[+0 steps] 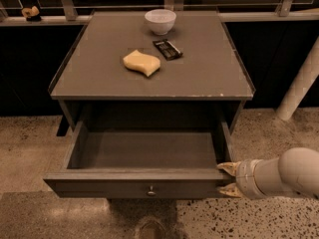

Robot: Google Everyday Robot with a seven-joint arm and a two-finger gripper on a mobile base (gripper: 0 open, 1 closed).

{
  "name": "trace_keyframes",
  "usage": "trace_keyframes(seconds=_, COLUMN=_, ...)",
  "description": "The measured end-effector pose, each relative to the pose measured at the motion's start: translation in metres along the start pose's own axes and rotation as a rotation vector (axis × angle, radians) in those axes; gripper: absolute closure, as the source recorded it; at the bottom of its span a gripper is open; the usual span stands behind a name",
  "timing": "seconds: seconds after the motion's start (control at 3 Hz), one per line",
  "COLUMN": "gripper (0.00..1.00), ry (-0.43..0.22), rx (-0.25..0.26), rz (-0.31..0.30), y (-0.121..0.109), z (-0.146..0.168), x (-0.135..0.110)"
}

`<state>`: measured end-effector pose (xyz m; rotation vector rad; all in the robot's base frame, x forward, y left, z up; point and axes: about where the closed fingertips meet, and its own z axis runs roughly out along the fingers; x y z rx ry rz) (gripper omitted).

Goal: Open top drawer

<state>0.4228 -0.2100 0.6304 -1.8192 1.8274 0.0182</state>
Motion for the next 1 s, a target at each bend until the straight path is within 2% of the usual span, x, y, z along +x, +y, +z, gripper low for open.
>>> trace_keyframes(seconds=0.33, gripper=0.11, ry=0.000, rx=0.000, rz=0.000, y=0.0000, z=0.0000, x=0.0000)
trace_keyframes(seconds=0.67, gripper=0.00, ry=0.000, rx=0.000, rz=0.000, y=0.0000, z=0.0000, x=0.0000)
trace_keyframes(seconds=1.0, gripper=0.00, ry=0.000, rx=0.000, rz=0.000, y=0.0000, z=0.0000, x=0.0000)
